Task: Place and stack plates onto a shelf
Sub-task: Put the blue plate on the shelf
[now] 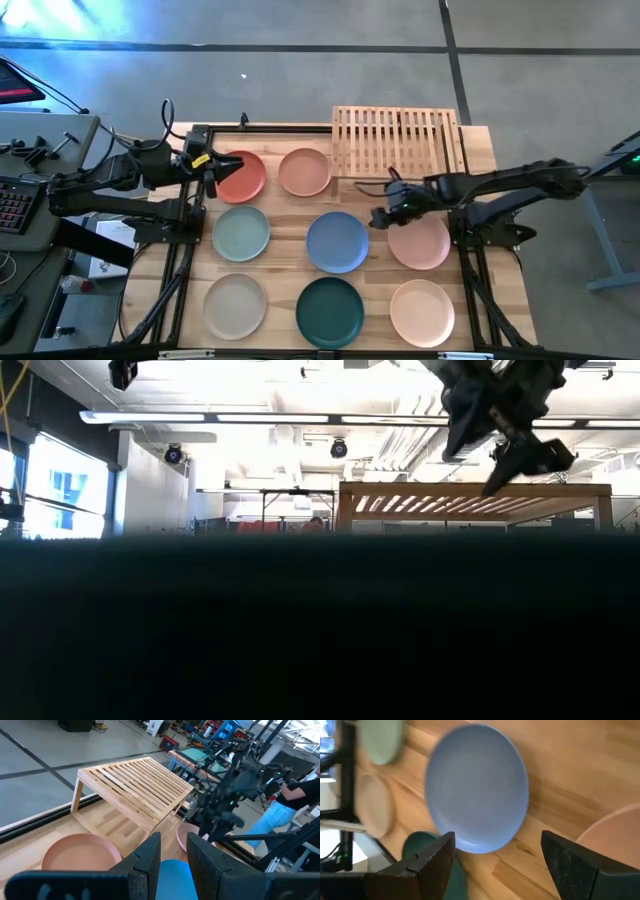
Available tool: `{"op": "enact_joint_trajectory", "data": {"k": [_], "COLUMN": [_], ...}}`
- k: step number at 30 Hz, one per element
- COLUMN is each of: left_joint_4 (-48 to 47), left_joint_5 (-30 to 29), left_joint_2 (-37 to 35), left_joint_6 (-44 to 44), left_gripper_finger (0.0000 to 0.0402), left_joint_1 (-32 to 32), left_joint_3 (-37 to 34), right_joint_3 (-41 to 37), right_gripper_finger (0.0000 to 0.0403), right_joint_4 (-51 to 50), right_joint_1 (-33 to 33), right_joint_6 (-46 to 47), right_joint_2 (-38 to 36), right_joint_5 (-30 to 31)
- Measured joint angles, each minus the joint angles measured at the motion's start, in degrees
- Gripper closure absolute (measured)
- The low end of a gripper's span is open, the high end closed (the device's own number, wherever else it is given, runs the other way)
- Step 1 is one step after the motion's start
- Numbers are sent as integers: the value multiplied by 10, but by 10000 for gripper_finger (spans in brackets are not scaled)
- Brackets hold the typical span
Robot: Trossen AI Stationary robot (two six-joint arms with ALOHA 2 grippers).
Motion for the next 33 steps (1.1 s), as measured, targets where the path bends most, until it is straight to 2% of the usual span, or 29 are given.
{"op": "enact_joint_trajectory", "data": {"k": [8,15,24,33], "left_joint_4": [0,2,5,5], "left_joint_5": [0,0,0,0], "left_joint_2": [0,0,0,0], "left_joint_6": [29,29,30,30], "left_gripper_finger": [319,319,319,319], "left_joint_1": [0,0,0,0], "left_joint_3": [0,0,0,0], "right_joint_3": [0,0,0,0], "right_gripper_finger": [126,126,126,126], "right_joint_4": [52,80,94,101], "right_joint_1": [9,25,28,27], "right_joint_6": [48,63,57,52], "right_joint_2": [79,134,205,244], "right_joint_5": [-37,7,18,23]}}
